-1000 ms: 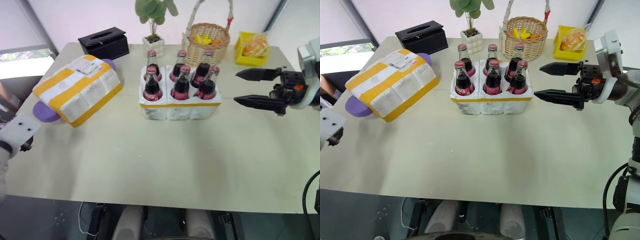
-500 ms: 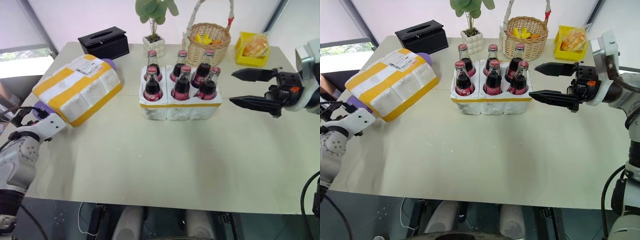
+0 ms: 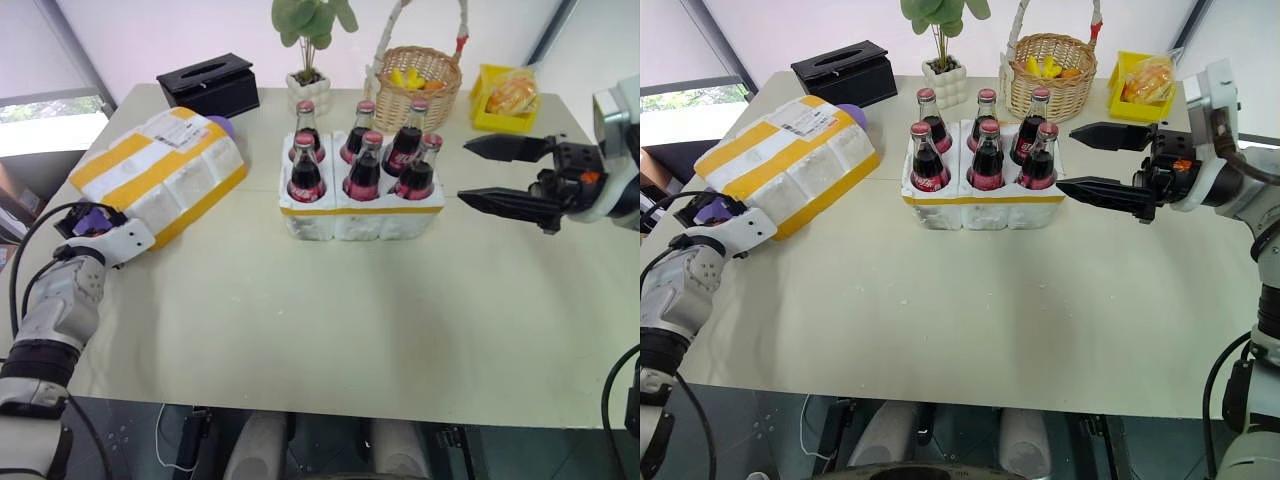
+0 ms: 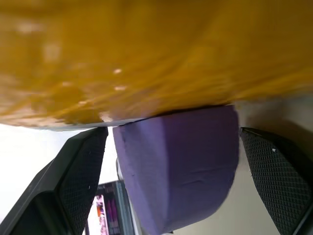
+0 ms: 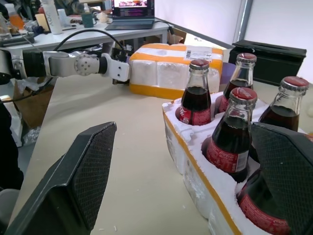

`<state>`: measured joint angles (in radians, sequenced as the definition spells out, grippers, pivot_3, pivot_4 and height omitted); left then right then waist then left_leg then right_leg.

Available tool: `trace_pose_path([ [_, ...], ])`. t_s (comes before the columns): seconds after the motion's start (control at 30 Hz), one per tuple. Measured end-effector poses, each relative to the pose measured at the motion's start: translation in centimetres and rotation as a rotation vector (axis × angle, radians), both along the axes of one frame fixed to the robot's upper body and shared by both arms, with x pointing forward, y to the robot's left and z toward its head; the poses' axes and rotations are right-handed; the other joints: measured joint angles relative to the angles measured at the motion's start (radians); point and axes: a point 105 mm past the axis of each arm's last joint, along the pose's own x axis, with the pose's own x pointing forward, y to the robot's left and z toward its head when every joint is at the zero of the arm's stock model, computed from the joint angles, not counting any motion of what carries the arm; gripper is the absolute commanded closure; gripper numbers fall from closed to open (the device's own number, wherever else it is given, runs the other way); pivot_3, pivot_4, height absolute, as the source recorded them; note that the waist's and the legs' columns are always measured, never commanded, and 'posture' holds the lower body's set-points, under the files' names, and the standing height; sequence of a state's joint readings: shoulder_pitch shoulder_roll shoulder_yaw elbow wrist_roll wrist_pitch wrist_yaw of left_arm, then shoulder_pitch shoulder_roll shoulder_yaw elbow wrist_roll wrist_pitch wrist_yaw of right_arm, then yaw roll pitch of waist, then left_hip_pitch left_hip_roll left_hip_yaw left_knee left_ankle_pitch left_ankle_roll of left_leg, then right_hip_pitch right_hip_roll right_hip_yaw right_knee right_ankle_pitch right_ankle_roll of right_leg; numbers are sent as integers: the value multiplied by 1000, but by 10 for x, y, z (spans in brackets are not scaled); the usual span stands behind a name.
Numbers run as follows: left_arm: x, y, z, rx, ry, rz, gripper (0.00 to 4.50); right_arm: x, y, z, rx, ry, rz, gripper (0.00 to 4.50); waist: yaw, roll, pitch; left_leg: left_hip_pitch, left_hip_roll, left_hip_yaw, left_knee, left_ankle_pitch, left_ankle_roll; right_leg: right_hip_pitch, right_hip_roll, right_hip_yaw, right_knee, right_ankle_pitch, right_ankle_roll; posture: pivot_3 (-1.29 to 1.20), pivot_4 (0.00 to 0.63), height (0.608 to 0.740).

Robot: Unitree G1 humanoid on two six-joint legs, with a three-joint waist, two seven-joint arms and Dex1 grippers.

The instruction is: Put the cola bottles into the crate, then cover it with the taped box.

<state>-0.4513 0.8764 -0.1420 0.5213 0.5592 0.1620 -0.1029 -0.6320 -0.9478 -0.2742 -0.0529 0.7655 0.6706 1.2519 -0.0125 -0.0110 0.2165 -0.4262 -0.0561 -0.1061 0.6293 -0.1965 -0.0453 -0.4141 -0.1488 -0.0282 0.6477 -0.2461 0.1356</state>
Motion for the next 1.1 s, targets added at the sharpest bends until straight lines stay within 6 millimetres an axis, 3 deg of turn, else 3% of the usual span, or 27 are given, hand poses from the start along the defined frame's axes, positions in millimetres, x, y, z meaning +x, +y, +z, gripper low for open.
trace_pose_path([
  [0.07, 4, 1, 3, -3, -13, 1, 848, 0, 1, -1, 5, 1, 1, 0, 0, 0, 0, 0, 0, 0, 0, 0, 0, 0, 0, 0, 0, 0, 0, 0, 150, 740],
  [0.27, 10, 2, 15, -6, -72, 5, 3740, 1, 0, -2, 8, 5, -13, 0, 0, 0, 0, 0, 0, 0, 1, 0, 0, 1, 0, 0, 0, 0, 0, 0, 150, 740],
  [0.3, 10, 2, 17, -8, -77, 6, 3924, 1, 0, -2, 7, 5, -13, 0, 0, 0, 0, 1, 0, 0, 1, 0, 0, 1, 0, 0, 0, 0, 0, 0, 150, 740],
  [0.57, 7, 7, 16, -2, -67, 16, 3935, 1, 1, -6, 3, 11, -22, 0, -3, 0, 0, 1, 0, 0, 1, 0, 0, 1, 0, 0, 0, 0, 1, 0, 150, 740],
  [0.77, -1, 26, 36, 6, -61, 42, 3935, 1, 1, -6, 3, 10, -25, 0, -4, 0, 0, 1, 0, 0, 1, 0, 0, 1, 0, 0, 0, 0, 1, 0, 150, 740],
  [0.93, 0, 33, 95, 57, -131, 18, 3935, 2, -6, -6, -20, 16, -46, 0, 4, -1, 0, 0, 0, 0, 1, 0, 0, 1, 0, 0, 0, 0, 1, 0, 150, 740],
  [1.1, 10, 11, 169, 52, -275, -87, 3935, 5, -17, -9, -35, 20, -84, 0, 3, -2, 0, 0, -1, 0, 1, 0, 0, 2, 0, -1, -1, 0, 1, 0, 150, 740],
])
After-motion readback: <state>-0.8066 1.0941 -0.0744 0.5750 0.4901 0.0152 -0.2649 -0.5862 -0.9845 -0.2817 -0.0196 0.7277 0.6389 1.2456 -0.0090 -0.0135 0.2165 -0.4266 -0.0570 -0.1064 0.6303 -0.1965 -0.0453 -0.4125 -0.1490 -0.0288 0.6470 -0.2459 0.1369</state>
